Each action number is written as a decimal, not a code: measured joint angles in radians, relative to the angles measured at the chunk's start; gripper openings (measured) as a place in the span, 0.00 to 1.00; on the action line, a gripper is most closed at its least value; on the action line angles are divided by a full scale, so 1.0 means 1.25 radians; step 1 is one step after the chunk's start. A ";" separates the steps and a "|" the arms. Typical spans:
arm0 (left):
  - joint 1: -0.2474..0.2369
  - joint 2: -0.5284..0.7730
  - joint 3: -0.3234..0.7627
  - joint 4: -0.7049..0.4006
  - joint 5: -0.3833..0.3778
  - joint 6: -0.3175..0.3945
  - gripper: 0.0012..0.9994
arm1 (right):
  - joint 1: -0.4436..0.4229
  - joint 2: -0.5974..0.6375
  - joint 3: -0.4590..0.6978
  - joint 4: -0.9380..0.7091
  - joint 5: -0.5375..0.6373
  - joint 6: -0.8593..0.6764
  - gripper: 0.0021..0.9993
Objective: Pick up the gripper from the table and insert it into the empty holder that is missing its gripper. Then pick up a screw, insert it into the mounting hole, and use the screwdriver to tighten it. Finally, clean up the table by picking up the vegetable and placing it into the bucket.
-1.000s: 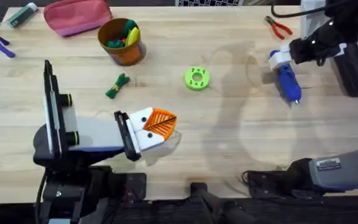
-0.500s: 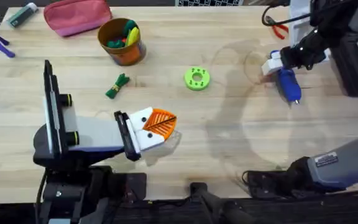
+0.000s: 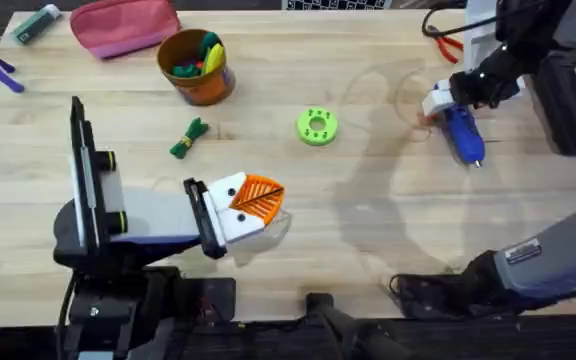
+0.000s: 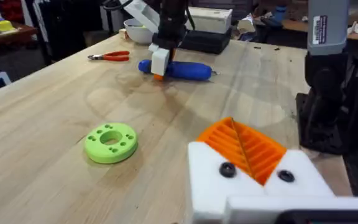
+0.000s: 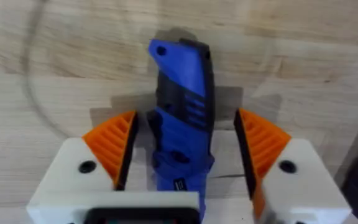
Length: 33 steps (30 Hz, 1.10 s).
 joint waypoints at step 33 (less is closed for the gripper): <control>0.000 0.000 0.000 0.000 0.000 0.000 0.02 | 0.125 -0.102 0.011 0.007 0.004 0.032 0.02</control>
